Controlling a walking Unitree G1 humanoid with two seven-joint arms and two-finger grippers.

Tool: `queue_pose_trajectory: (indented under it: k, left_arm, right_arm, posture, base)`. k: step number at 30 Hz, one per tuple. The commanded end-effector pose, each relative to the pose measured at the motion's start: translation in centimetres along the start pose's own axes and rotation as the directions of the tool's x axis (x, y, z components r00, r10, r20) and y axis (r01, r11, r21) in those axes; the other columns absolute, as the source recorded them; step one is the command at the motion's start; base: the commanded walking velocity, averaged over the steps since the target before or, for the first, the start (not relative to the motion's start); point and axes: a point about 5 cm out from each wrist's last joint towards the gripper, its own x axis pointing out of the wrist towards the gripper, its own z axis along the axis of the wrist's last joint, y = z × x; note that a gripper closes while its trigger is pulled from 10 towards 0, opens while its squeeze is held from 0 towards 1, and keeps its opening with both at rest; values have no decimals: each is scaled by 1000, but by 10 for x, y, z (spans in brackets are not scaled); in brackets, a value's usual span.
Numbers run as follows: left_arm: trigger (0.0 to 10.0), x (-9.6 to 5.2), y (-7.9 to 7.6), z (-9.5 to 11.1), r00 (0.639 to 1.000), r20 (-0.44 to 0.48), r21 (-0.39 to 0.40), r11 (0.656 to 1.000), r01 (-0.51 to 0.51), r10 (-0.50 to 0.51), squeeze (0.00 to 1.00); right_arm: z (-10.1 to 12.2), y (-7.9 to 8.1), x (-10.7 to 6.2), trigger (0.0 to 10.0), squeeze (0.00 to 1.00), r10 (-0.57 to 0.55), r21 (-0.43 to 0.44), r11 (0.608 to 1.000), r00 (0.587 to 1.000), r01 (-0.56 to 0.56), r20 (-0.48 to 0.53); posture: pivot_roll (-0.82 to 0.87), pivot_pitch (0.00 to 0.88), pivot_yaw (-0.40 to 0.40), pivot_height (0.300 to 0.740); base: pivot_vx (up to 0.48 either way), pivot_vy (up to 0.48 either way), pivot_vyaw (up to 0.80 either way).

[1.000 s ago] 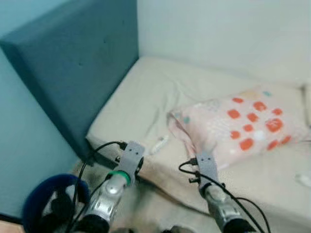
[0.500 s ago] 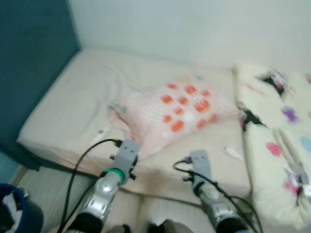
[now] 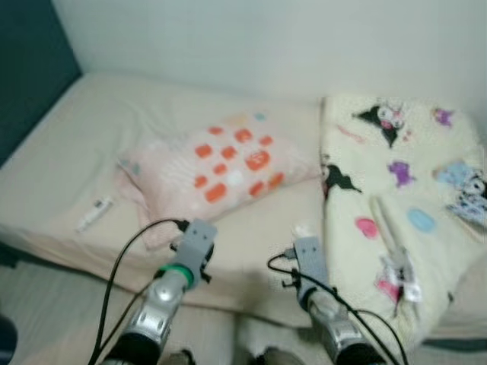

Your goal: Clean up the room

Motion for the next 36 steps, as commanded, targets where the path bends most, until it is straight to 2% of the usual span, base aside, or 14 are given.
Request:
queue_pose_trajectory:
  k: [1,9,21,27,36]
  left_arm:
    - [10000,-2,-7,-10,999,-46,-18,1000,21,-22,0]
    - [10000,-2,-6,-10,999,-50,-19,1000,12,-13,0]
    - [10000,-1,-7,-6,1000,-24,-24,1000,11,-11,0]
    - [10000,0,-9,-4,1000,-12,-55,998,12,-12,0]
    - [10000,-1,-5,-7,1000,-24,-55,998,-8,7,0]
  right_arm:
    - [-8,-4,-2,10000,0,-14,-2,1000,1000,14,-26]
    - [-7,-5,-1,10000,0,-17,-2,1000,1000,17,-26]
    - [-7,-5,-2,10000,0,-22,0,1000,1000,22,-19]
    - [-5,-7,-2,10000,0,-36,27,999,999,36,-5]
    - [-7,-10,-2,10000,0,-50,29,998,999,50,-13]
  posture:
    - [-23,86,11,740]
    - [-22,94,10,740]
    - [-22,97,11,740]
    - [-23,98,12,740]
    - [-28,101,18,740]
  base:
    - [0,0,0]
    - [0,420,0]
    - [0,0,0]
    - [0,0,0]
    - [0,0,-578]
